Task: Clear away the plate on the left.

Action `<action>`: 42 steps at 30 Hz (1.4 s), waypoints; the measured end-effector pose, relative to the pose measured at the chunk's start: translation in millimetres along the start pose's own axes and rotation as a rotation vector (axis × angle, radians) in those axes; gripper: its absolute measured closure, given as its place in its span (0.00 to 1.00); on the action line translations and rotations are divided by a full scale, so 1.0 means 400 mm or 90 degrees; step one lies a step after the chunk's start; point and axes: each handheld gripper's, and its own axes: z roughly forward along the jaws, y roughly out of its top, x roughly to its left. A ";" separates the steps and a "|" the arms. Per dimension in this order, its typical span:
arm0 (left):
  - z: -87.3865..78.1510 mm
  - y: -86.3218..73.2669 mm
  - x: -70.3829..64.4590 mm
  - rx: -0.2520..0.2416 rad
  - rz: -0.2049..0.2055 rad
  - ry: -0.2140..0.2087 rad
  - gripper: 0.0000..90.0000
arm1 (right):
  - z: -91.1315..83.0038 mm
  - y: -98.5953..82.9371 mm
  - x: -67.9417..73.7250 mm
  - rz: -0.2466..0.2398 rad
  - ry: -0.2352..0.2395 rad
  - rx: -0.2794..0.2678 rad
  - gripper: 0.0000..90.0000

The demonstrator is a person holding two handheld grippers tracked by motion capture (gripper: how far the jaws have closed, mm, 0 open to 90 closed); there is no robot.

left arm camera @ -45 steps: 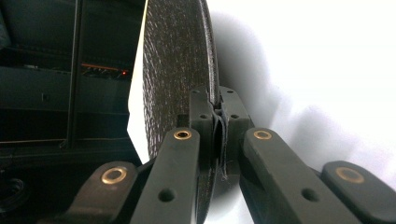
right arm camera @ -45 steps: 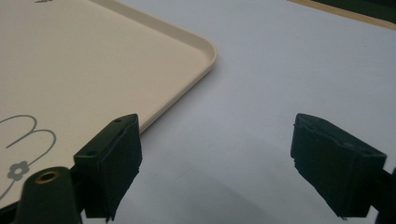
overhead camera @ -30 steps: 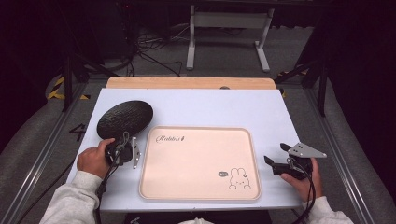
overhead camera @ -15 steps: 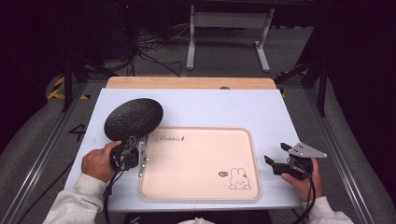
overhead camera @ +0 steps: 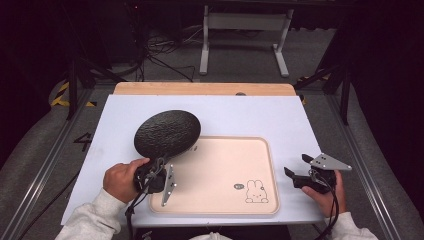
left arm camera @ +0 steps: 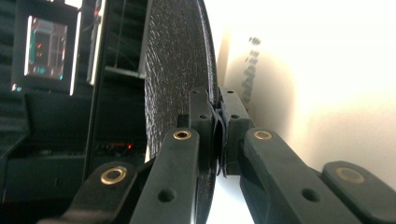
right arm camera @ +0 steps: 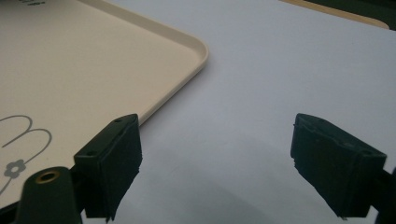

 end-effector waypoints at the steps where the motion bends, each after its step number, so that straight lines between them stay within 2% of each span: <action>1: 0.001 0.007 -0.002 -0.004 0.005 -0.003 0.96 | -0.002 -0.001 -0.001 0.000 -0.001 0.001 0.19; 7: 0.005 0.039 -0.017 -0.024 0.030 -0.019 0.96 | -0.012 -0.008 -0.002 0.004 -0.009 0.000 0.19; 9: 0.004 0.049 -0.022 -0.032 0.029 -0.023 0.96 | -0.016 -0.009 -0.003 0.007 -0.012 -0.001 0.19; 17: -0.009 0.093 -0.041 -0.067 0.052 -0.040 0.96 | -0.022 -0.014 -0.003 0.009 -0.017 0.001 0.19; 21: -0.015 0.124 -0.065 -0.085 0.075 -0.056 0.96 | -0.023 -0.015 -0.004 0.008 -0.017 0.001 0.19; 25: -0.016 0.143 -0.081 -0.104 0.084 -0.075 0.96 | -0.020 -0.015 -0.003 0.004 -0.015 0.005 0.19; 28: -0.017 0.153 -0.091 -0.118 0.085 -0.088 0.96 | -0.018 -0.015 -0.002 0.000 -0.015 0.007 0.19; 32: -0.018 0.164 -0.103 -0.126 0.094 -0.093 0.96 | -0.016 -0.014 -0.003 0.000 -0.013 0.008 0.19; 35: -0.018 0.169 -0.107 -0.126 0.105 -0.097 0.96 | -0.015 -0.014 -0.001 -0.003 -0.009 0.011 0.19; 41: -0.010 0.173 -0.117 -0.132 0.108 -0.113 0.94 | -0.013 -0.013 0.000 -0.005 -0.008 0.012 0.19; 42: -0.010 0.173 -0.120 -0.135 0.111 -0.109 0.94 | -0.012 -0.013 0.000 -0.004 -0.007 0.012 0.19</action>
